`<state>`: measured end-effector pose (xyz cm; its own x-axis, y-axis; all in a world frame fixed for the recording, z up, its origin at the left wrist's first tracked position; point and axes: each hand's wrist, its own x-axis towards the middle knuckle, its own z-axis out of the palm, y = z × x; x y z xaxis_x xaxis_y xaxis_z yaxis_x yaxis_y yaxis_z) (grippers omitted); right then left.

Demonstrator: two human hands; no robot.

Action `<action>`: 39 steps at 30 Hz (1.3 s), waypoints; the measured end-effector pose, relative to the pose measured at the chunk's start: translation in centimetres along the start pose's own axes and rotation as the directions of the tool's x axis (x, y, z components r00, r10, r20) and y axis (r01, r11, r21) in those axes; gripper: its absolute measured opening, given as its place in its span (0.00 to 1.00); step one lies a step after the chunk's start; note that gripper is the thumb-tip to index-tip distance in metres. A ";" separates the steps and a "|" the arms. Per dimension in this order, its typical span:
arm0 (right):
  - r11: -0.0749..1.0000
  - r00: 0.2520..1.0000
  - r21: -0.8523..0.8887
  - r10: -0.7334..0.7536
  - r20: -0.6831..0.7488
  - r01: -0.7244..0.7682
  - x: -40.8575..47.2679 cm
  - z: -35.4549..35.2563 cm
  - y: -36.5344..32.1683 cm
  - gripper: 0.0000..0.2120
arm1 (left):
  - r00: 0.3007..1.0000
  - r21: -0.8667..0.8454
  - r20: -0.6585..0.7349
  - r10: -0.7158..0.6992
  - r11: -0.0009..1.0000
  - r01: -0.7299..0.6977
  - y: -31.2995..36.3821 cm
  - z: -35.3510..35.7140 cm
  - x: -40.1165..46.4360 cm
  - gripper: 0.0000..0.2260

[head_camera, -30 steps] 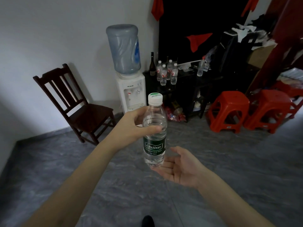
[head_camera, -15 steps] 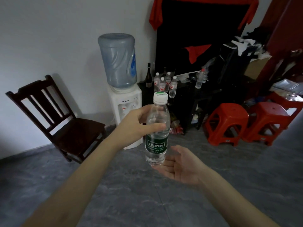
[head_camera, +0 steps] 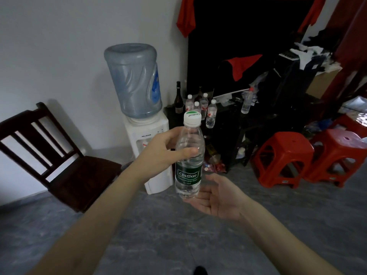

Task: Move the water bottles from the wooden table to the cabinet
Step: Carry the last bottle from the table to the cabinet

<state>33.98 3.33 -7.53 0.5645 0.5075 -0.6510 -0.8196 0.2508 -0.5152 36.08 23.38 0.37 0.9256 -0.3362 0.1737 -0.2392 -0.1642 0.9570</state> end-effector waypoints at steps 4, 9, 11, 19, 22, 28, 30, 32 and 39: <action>1.000 1.000 -0.017 0.004 0.013 -0.003 2.2 -1.4 -5.4 0.30 | 0.999 -0.066 -0.018 -0.031 0.997 0.030 -0.4 -0.6 5.9 0.19; 1.000 1.000 -0.025 0.006 -0.018 -0.006 4.9 -3.9 -11.7 0.28 | 0.998 -0.102 -0.004 -0.068 0.992 0.067 -1.6 -0.3 12.7 0.21; 0.999 1.000 -0.031 0.012 -0.024 -0.013 5.9 -4.7 -13.4 0.28 | 0.997 -0.098 0.000 -0.073 0.993 0.073 -2.3 -0.1 14.8 0.19; 0.996 0.997 -0.035 0.080 -0.016 -0.080 10.8 -6.4 -19.1 0.30 | 0.995 -0.078 0.010 -0.102 0.992 0.102 -5.0 -1.8 21.9 0.16; 0.995 0.994 -0.014 0.101 -0.035 -0.102 13.4 -6.6 -21.3 0.29 | 0.994 -0.066 -0.011 -0.106 0.992 0.105 -6.8 -2.9 24.3 0.17; 0.994 0.991 0.014 0.112 -0.072 -0.112 19.0 -6.3 -26.0 0.29 | 0.992 0.027 -0.072 -0.105 0.994 0.107 -10.4 -6.2 30.1 0.17; 0.994 0.989 0.044 0.107 -0.101 -0.103 20.8 -6.0 -28.1 0.28 | 0.992 0.060 -0.073 -0.104 0.992 0.109 -11.2 -7.6 32.5 0.17; 0.993 0.987 0.072 0.104 -0.124 -0.096 22.6 -6.1 -30.0 0.28 | 0.994 0.080 -0.054 -0.098 0.992 0.103 -12.0 -9.0 35.0 0.18; 0.975 0.969 0.218 0.091 -0.231 -0.039 27.2 -8.5 -34.1 0.23 | 0.994 0.150 -0.029 -0.104 0.983 0.107 -16.9 -9.6 42.9 0.23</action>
<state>78.08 1.62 -12.41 0.4953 0.3240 -0.8060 -0.8429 0.4040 -0.3555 82.66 20.64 -6.14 0.9535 -0.2905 0.0802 -0.1802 -0.3363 0.9243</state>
